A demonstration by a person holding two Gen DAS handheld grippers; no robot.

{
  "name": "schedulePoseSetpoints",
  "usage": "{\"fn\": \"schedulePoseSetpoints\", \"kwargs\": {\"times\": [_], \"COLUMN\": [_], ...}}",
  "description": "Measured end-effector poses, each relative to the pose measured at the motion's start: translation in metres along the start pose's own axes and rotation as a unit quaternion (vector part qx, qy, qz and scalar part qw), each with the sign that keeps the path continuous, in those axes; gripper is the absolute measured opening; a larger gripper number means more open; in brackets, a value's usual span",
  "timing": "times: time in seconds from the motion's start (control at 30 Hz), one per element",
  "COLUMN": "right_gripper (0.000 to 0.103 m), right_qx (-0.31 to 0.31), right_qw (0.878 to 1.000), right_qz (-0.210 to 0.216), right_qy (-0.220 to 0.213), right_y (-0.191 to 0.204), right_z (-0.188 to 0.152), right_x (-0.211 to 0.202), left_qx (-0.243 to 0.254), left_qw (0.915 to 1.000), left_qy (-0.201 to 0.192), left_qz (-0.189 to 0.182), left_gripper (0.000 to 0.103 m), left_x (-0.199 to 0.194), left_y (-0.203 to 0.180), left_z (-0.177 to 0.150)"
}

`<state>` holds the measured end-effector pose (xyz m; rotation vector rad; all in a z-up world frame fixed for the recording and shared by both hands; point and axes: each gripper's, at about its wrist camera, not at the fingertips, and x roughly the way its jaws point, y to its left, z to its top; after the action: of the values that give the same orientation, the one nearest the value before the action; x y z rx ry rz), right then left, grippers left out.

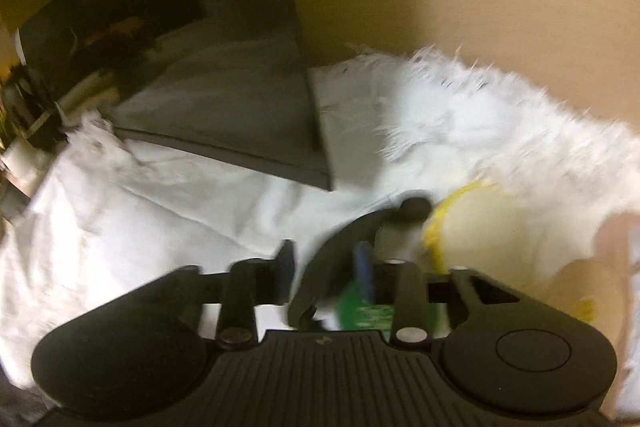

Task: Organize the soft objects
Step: 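Grasp the flat black plush animal by its tail with the right tool while left holds the toy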

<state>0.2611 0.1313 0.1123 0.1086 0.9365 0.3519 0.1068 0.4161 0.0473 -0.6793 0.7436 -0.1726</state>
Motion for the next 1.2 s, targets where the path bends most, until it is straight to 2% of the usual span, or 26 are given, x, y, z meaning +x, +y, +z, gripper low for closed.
{"fn": "schedulePoseSetpoints", "kwargs": {"times": [0.03,0.07,0.13,0.2,0.4,0.5,0.53,0.6,0.67,0.77,0.9,1.0,1.07,1.13,1.2], "right_gripper": [0.058,0.064,0.064,0.064,0.064,0.064,0.063,0.052,0.031,0.013,0.009,0.009,0.01,0.011,0.023], "right_qx": [-0.02,-0.04,-0.076,-0.085,-0.021,0.041,0.054,0.061,0.034,-0.023,-0.051,-0.057,-0.076,-0.113,-0.138], "right_qw": [1.0,0.999,0.996,0.994,0.996,0.995,0.995,0.995,0.997,0.998,0.994,0.99,0.989,0.989,0.989], "right_qz": [-0.011,-0.019,-0.038,-0.061,-0.075,-0.045,-0.037,-0.022,-0.02,-0.001,0.07,0.101,0.099,0.068,0.033], "right_qy": [-0.006,-0.008,-0.01,-0.01,0.031,0.073,0.077,0.077,0.068,0.063,0.068,0.077,0.076,0.066,0.05], "right_y": [0.004,0.008,0.018,0.024,0.004,-0.013,-0.016,-0.017,-0.008,0.016,0.047,0.061,0.064,0.069,0.071], "right_z": [-0.004,-0.008,-0.013,-0.013,0.007,0.016,0.018,0.019,0.019,0.017,0.008,0.001,-0.004,-0.013,-0.023], "right_x": [0.001,0.003,0.011,0.022,0.059,0.074,0.077,0.079,0.078,0.071,0.057,0.049,0.048,0.048,0.045], "left_qx": [-0.003,-0.006,-0.009,-0.006,0.007,0.0,-0.004,-0.01,-0.015,-0.016,-0.014,-0.012,-0.012,-0.012,-0.012], "left_qw": [1.0,1.0,0.9999,0.9999,1.0,1.0,1.0,0.9999,0.9999,0.9998,0.9999,0.9999,0.9999,0.9999,0.9999], "left_qy": [0.002,0.005,0.009,0.011,0.002,0.0,0.001,0.003,0.005,0.005,0.005,0.003,0.002,0.004,0.004], "left_qz": [0.0,0.001,0.003,0.003,0.0,0.003,0.005,0.01,0.008,0.006,0.003,-0.001,-0.003,-0.004,-0.003], "left_gripper": [0.074,0.074,0.074,0.074,0.074,0.074,0.074,0.074,0.074,0.074,0.074,0.074,0.074,0.074,0.074], "left_x": [0.001,0.002,0.004,0.003,-0.009,-0.013,-0.013,-0.013,-0.014,-0.012,-0.011,-0.011,-0.011,-0.01,-0.01], "left_y": [0.001,0.003,0.003,0.002,-0.004,0.001,0.003,0.008,0.012,0.011,0.008,0.005,0.005,0.005,0.006], "left_z": [-0.001,-0.003,-0.005,-0.006,0.0,0.001,0.001,0.001,0.001,0.002,0.005,0.006,0.007,0.007,0.007]}}
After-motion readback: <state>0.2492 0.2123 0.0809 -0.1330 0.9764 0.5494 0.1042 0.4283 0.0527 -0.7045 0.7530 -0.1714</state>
